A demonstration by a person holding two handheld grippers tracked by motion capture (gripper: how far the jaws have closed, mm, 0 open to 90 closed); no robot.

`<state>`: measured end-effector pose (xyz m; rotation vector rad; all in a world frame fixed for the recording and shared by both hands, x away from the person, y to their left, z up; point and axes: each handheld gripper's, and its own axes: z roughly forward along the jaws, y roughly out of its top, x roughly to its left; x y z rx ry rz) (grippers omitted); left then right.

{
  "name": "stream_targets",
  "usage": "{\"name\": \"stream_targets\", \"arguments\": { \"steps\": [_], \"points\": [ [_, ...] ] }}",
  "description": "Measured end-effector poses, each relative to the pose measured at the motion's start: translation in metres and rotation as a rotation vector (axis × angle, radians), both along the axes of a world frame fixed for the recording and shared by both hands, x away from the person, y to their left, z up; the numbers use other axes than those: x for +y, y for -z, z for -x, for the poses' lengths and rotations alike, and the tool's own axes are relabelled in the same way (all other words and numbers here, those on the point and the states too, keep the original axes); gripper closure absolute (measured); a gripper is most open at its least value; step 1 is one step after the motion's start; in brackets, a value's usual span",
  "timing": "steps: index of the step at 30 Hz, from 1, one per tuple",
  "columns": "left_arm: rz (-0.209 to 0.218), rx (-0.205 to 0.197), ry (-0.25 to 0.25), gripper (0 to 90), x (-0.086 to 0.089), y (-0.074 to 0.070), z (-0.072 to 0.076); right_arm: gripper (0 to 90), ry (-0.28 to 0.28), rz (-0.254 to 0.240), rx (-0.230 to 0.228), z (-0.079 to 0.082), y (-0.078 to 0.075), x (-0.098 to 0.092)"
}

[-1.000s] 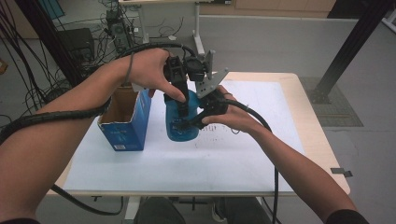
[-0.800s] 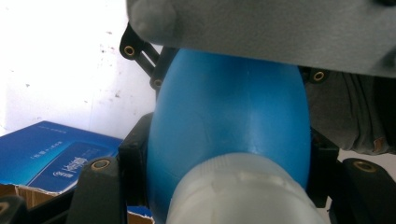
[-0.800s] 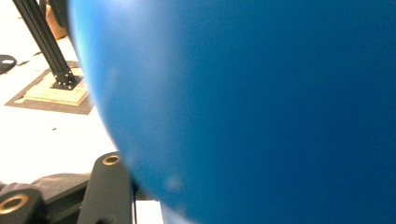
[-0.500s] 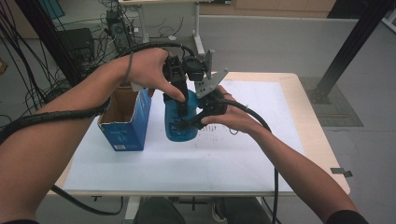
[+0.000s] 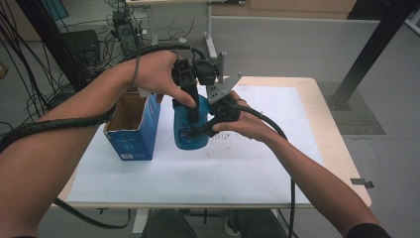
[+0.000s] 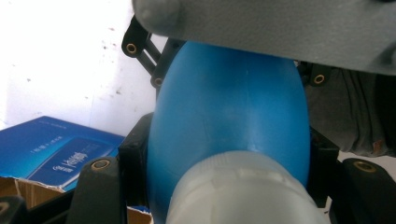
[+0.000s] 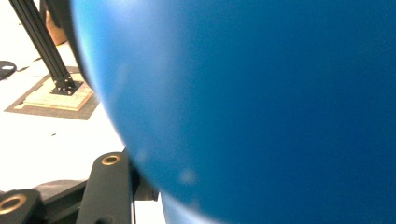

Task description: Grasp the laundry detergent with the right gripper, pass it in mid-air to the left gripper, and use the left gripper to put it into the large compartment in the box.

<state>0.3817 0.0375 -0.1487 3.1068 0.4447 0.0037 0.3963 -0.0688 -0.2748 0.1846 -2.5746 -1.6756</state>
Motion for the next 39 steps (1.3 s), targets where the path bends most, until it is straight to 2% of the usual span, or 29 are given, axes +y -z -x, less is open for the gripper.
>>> {"name": "stream_targets", "arguments": {
  "steps": [7, 11, 15, 19, 21, 22, 23, 30, 32, 36, 39],
  "points": [
    [0.0, 0.001, -0.016, 37.3, 0.002, -0.001, -0.001, 40.5, -0.001, -0.008, 0.004, 0.0, 0.0, 0.002],
    [0.003, -0.006, -0.031, 37.2, 0.005, -0.004, -0.001, 27.6, 0.024, 0.024, 0.032, 0.0, -0.001, 0.001],
    [0.001, -0.016, -0.055, 37.2, 0.006, -0.008, -0.002, 18.2, 0.038, 0.057, 0.024, 0.001, -0.002, -0.005],
    [-0.008, -0.025, -0.069, 37.2, 0.008, -0.013, -0.004, 8.2, 0.071, 0.076, 0.056, 0.002, -0.007, -0.015],
    [-0.01, -0.03, -0.087, 37.2, 0.009, -0.015, -0.004, 7.1, 0.102, 0.11, 0.031, 0.002, -0.01, -0.021],
    [-0.01, -0.032, -0.105, 37.2, 0.011, -0.017, -0.004, 5.6, 0.103, 0.123, 0.034, 0.002, -0.01, -0.023],
    [-0.011, -0.033, -0.11, 37.1, 0.012, -0.018, -0.005, 4.6, 0.108, 0.157, 0.027, 0.001, -0.011, -0.027],
    [-0.003, -0.06, -0.215, 37.1, 0.022, -0.033, -0.008, 6.2, 0.181, 0.25, 0.034, -0.003, -0.017, -0.051],
    [-0.001, -0.057, -0.256, 37.1, 0.028, -0.041, -0.01, 6.5, 0.214, 0.277, 0.032, -0.005, -0.019, -0.06],
    [0.011, -0.056, -0.342, 37.1, 0.037, -0.052, -0.014, 9.1, 0.291, 0.325, 0.065, -0.011, -0.022, -0.079],
    [0.011, -0.071, -0.403, 37.1, 0.044, -0.06, -0.015, 9.1, 0.337, 0.361, 0.083, -0.015, -0.024, -0.093]
  ]
}}
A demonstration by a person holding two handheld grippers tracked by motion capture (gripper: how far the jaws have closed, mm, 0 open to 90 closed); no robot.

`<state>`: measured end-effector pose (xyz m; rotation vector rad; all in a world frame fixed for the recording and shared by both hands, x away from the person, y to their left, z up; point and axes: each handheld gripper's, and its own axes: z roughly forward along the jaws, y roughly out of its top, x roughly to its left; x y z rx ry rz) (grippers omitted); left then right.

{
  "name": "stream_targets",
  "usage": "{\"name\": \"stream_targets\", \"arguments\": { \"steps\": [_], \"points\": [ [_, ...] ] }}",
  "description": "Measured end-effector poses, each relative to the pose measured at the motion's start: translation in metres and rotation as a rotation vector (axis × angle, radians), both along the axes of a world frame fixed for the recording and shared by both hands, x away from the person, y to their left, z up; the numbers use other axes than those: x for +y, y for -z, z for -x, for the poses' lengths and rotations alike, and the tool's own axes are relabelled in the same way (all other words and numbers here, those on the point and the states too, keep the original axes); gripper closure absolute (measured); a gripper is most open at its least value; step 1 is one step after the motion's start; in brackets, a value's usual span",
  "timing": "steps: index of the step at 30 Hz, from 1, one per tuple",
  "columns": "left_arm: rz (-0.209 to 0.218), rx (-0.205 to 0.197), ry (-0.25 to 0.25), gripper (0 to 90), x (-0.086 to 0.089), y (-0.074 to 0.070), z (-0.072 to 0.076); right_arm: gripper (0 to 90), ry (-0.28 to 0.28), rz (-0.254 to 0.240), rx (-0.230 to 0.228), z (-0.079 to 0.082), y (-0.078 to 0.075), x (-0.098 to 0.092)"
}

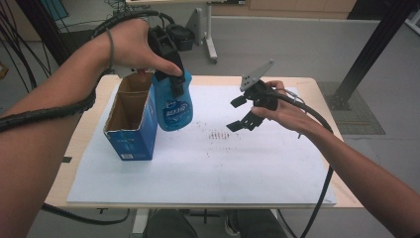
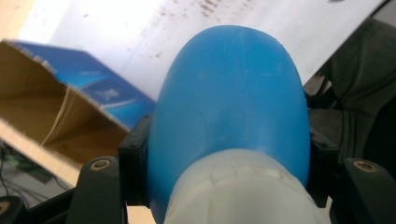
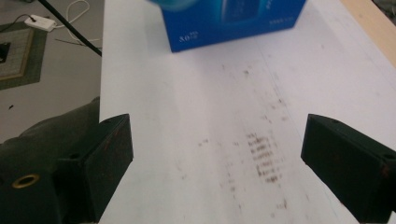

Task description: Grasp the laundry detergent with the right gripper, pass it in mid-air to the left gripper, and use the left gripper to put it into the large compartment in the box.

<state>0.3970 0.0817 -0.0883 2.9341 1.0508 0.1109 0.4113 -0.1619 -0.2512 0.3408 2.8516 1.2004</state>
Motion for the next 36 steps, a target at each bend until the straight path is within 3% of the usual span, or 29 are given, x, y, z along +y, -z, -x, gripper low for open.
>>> {"name": "stream_targets", "arguments": {
  "steps": [7, 12, 22, 28, 36],
  "points": [
    [-0.001, -0.021, -0.138, 37.1, 0.016, -0.02, -0.007, 9.0, 0.077, 0.057, 0.028, -0.008, -0.003, -0.027],
    [0.018, -0.023, -0.268, 37.1, 0.032, -0.037, -0.015, 8.9, 0.103, 0.101, 0.034, -0.011, -0.006, -0.039],
    [0.021, -0.086, -0.502, 37.2, 0.063, -0.065, -0.032, 8.8, 0.164, 0.158, 0.016, -0.02, -0.023, -0.059],
    [0.039, -0.121, -0.624, 37.2, 0.078, -0.076, -0.039, 8.6, 0.186, 0.183, 0.013, -0.023, -0.03, -0.067],
    [0.018, -0.152, -0.778, 37.2, 0.096, -0.081, -0.047, 8.6, 0.206, 0.222, 0.014, -0.025, -0.034, -0.076]
  ]
}}
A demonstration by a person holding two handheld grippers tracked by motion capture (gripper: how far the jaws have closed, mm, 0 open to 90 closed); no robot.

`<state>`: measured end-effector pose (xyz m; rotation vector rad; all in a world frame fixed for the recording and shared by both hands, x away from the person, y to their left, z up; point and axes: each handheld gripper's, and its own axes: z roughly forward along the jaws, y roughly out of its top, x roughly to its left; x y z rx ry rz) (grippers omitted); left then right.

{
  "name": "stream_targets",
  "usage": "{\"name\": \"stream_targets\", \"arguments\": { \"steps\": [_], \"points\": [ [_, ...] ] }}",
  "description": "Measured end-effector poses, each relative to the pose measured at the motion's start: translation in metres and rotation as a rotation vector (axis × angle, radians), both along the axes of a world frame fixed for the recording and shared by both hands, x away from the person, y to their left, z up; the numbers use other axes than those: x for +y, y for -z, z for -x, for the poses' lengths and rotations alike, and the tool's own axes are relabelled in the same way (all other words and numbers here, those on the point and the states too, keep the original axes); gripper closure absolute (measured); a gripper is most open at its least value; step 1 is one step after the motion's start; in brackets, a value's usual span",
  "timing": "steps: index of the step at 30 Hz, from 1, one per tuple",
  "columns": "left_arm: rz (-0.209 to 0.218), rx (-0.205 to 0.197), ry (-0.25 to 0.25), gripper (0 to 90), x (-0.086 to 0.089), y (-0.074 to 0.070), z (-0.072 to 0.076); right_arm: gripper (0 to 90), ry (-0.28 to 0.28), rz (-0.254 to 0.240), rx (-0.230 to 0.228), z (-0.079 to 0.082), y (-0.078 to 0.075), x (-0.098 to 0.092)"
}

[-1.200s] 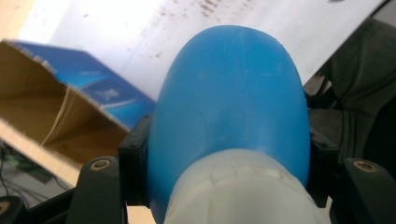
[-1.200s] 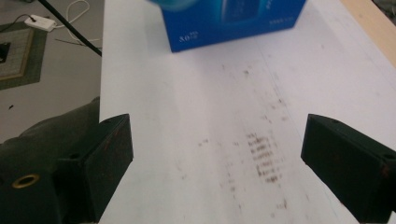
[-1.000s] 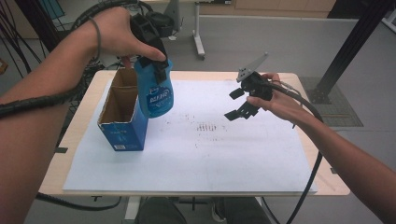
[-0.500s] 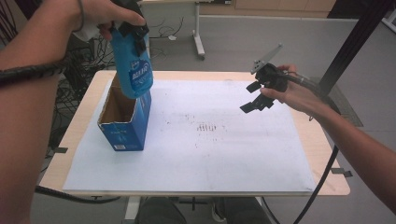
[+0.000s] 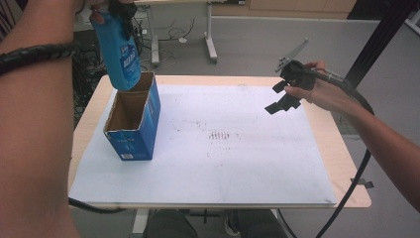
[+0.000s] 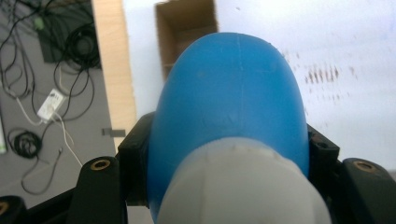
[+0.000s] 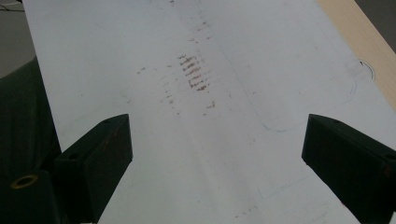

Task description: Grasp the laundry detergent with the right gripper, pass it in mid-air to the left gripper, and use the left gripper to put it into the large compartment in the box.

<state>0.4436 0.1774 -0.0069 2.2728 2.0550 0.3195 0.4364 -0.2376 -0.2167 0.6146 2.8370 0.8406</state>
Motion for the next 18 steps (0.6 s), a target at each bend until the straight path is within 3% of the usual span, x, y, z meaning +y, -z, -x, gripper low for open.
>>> {"name": "stream_targets", "arguments": {
  "steps": [3, 13, 18],
  "points": [
    [0.008, -0.006, -0.055, 37.2, 0.008, 0.001, -0.003, 8.6, 0.0, 0.002, 0.001, 0.001, 0.0, 0.0],
    [0.053, -0.025, -0.15, 37.2, 0.029, 0.012, -0.008, 8.6, -0.01, 0.025, -0.002, -0.001, 0.002, 0.002],
    [0.037, -0.017, -0.182, 37.2, 0.036, 0.019, -0.009, 8.6, -0.012, 0.027, -0.004, -0.002, 0.002, 0.004]
  ]
}}
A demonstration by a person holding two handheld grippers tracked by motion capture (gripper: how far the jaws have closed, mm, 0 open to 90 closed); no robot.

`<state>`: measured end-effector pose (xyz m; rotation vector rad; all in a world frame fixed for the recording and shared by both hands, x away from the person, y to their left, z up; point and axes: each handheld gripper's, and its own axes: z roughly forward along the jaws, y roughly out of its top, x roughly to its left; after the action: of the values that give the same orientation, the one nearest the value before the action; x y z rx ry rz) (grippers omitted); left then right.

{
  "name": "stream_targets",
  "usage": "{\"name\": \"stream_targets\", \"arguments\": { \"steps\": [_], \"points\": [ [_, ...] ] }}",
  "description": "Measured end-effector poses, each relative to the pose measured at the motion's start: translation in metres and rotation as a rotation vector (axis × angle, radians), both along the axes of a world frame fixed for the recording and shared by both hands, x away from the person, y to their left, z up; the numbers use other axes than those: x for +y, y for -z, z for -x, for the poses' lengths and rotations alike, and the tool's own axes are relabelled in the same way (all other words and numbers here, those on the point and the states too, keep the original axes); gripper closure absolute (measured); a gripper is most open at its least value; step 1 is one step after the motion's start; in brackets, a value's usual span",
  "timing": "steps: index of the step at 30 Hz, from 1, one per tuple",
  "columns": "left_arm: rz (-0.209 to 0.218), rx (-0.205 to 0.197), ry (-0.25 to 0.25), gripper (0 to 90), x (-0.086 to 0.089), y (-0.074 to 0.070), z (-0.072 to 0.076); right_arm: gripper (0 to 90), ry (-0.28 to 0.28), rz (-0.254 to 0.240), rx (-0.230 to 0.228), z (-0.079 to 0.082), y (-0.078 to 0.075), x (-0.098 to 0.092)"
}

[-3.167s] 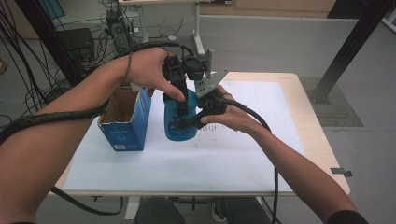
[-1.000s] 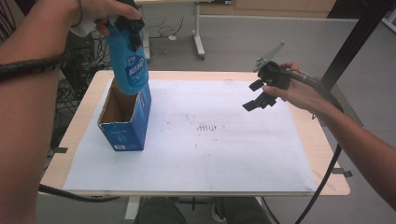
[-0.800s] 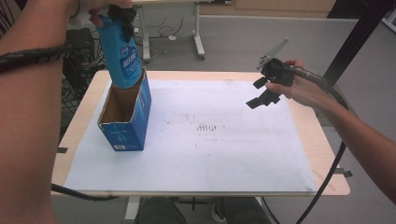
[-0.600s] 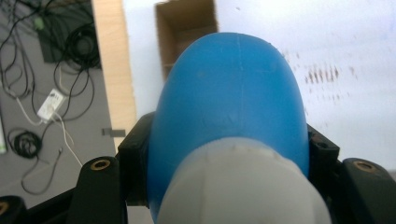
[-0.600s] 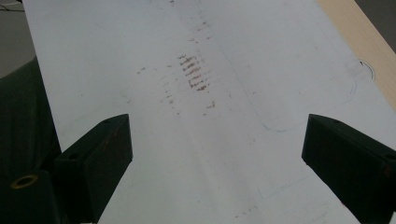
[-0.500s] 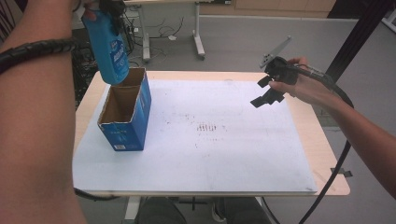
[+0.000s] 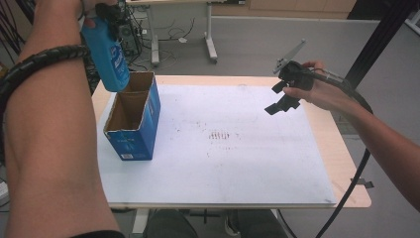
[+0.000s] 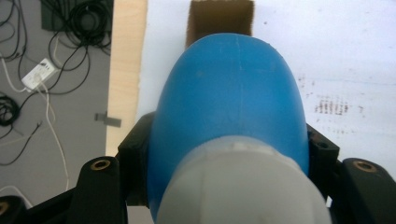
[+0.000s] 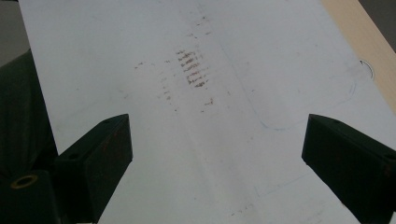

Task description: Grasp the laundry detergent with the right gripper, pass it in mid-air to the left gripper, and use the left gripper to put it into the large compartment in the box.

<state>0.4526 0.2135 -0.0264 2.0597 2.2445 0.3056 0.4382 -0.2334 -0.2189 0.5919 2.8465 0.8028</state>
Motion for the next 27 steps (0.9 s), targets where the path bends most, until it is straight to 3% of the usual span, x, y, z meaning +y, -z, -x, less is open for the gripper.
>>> {"name": "stream_targets", "arguments": {
  "steps": [11, 27],
  "points": [
    [0.014, 0.003, -0.028, 37.2, 0.01, 0.016, -0.001, 8.5, -0.009, 0.001, -0.006, 0.001, -0.001, 0.006],
    [0.034, 0.026, -0.041, 37.2, 0.017, 0.06, -0.003, 8.5, -0.022, 0.007, -0.022, 0.003, -0.001, 0.012]
  ]
}}
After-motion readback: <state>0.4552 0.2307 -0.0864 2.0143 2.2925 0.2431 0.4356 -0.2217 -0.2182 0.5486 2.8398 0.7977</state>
